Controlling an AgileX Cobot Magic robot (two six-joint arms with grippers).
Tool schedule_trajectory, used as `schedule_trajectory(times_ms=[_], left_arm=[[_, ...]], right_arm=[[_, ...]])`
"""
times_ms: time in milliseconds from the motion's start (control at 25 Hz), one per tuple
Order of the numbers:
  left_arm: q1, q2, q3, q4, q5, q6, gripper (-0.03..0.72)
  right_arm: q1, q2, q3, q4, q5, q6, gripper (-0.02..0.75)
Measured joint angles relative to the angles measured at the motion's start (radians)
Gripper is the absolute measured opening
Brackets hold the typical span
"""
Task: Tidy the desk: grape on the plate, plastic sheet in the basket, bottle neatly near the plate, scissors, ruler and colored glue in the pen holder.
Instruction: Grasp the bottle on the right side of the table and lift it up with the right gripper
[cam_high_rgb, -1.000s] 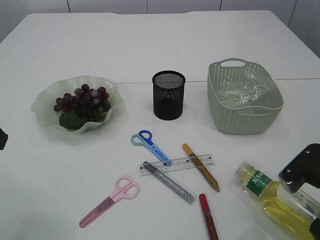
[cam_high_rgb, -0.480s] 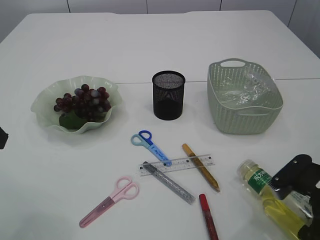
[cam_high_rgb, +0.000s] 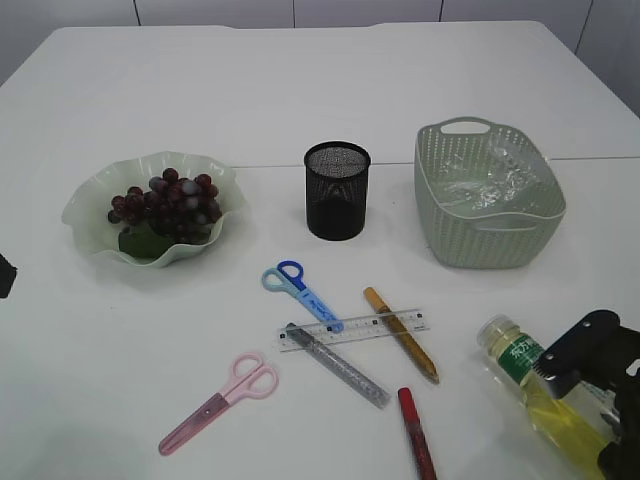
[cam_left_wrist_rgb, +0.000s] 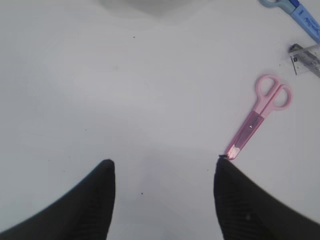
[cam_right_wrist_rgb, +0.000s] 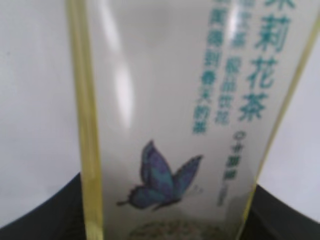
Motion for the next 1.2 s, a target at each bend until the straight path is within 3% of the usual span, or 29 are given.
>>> schedule_trajectory(times_ms=[360, 680, 920, 1200], left_arm=[[0.000, 0.000, 0.000, 0.000, 0.000, 0.000, 0.449], [0.000, 0.000, 0.000, 0.000, 0.000, 0.000, 0.440], [0.000, 0.000, 0.000, 0.000, -0.019, 0.000, 0.438], [0.000, 0.000, 0.000, -0.054, -0.025, 0.062, 0.438]], right_arm=[[0.000, -0.029, -0.001, 0.078, -0.001, 0.043, 0.416], [0.000, -0.278, 0.004, 0.165, 0.044, 0.004, 0.412], [0.000, -0.456, 0.010, 0.389, 0.142, -0.176, 0.412], [0.000, -0.573, -0.025, 0.797, 0.259, -0.445, 0.412]])
